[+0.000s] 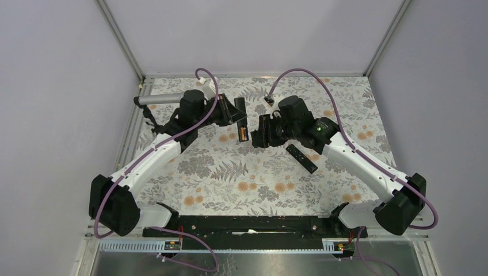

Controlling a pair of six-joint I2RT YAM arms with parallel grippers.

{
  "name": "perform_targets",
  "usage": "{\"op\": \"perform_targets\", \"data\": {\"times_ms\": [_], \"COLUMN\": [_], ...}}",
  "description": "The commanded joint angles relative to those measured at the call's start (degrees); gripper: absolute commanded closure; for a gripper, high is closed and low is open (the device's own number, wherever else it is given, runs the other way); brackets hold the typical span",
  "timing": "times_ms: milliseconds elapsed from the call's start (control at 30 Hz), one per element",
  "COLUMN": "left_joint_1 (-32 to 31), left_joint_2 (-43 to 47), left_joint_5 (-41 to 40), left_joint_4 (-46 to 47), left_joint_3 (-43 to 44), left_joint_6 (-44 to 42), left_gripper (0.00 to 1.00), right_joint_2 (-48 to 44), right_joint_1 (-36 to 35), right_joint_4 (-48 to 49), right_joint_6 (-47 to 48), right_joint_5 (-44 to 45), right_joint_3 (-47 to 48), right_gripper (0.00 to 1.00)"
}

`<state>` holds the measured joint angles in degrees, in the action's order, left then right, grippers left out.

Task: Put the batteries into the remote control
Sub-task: Load the battery cover into the remote control.

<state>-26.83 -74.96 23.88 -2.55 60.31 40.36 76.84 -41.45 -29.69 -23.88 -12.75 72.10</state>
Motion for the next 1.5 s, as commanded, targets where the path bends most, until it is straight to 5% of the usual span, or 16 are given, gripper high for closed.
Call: {"op": "perform_targets", "data": {"times_ms": [0,767,1467], "left_joint_1": [-1.6,-7.2,-7.3], "left_joint_2": [0.2,2.1,1.7], "left_joint_5": [-1.0,-9.7,-6.9], "left_joint_4": [7.1,7.8,8.1], "left_joint_3": [-0.2,-0.2,0.5], "left_joint_6": [-2.5,-1.1,2.7], "left_gripper": [1.00,1.00,1.00], "right_joint_2": [-0.4,1.6,5.8], "right_joint_1": [0.3,0.0,0.0], "right_joint_4": [1.9,3.0,1.2], "right_joint_6": [-2.6,-3.6,-3.9], "right_joint_5": [-4.0,-0.2,1.0], "right_joint_3": [2.6,3.6,5.8], "right_gripper": [0.60,0.60,0.60]}}
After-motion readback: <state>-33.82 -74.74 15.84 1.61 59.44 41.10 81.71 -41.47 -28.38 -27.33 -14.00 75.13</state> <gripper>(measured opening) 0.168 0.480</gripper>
